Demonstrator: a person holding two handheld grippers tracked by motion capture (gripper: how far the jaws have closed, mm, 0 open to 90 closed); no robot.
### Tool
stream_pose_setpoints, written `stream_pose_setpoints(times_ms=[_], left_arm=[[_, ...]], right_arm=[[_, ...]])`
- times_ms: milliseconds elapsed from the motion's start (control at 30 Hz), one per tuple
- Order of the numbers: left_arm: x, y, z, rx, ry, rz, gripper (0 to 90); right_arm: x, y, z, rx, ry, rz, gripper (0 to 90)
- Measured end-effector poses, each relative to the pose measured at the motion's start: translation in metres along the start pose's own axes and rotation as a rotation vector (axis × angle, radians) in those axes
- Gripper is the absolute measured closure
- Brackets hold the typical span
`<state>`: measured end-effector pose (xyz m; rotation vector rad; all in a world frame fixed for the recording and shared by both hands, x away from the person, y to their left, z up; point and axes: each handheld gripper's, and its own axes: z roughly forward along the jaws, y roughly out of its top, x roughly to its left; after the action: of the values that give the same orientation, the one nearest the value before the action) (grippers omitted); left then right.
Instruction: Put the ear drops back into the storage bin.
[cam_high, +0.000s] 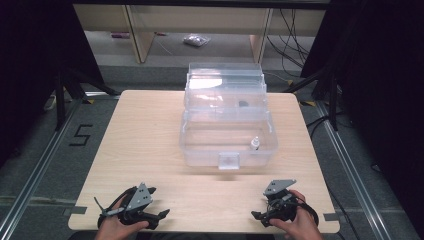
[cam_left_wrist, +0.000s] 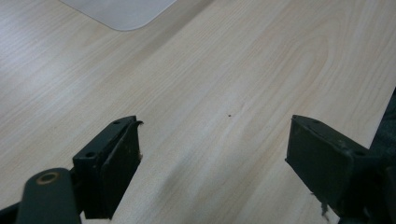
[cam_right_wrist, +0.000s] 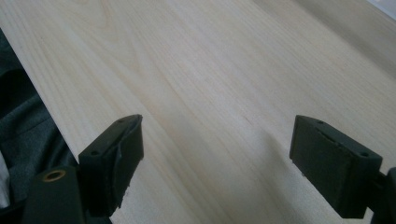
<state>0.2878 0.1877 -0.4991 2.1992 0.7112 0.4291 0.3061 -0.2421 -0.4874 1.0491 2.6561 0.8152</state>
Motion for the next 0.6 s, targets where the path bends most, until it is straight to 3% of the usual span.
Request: stream_pose_setpoints(times_ms=[33, 233, 300, 333, 433, 500, 600], left_arm=[[-0.0001, 0.0000, 0.0001, -0.001, -0.001, -0.001, 17.0], [-0.0002, 0.0001, 0.0000, -0.001, 0.000, 0.000, 17.0], [-0.0002, 0.0001, 0.0001, -0.001, 0.000, 0.001, 17.0], [-0.0002, 0.0001, 0.0000, -0.001, 0.000, 0.001, 17.1], [0.0000, 0.0002, -0.0001, 0.002, -0.002, 0.002, 17.0], [-0.0001, 0.0002, -0.0002, 0.002, -0.002, 0.001, 17.0], [-0.0001, 0.0001, 0.0001, 0.000, 0.000, 0.001, 17.0]], right_arm=[[0.0000, -0.0008, -0.0012, -0.013, 0.034, -0.017, 18.3], [-0.0016, -0.0022, -0.0029, -0.011, 0.031, -0.038, 18.2], [0.0014, -0.0024, -0.0047, 0.005, 0.041, -0.002, 18.1], [-0.0003, -0.0020, -0.0044, 0.000, 0.038, -0.023, 18.2], [0.0008, -0.0022, -0.0042, -0.005, 0.022, 0.000, 18.2], [-0.0007, -0.0022, -0.0034, -0.023, 0.024, -0.032, 18.2], [-0.0010, -0.0021, -0.0035, -0.027, 0.025, -0.041, 18.2]])
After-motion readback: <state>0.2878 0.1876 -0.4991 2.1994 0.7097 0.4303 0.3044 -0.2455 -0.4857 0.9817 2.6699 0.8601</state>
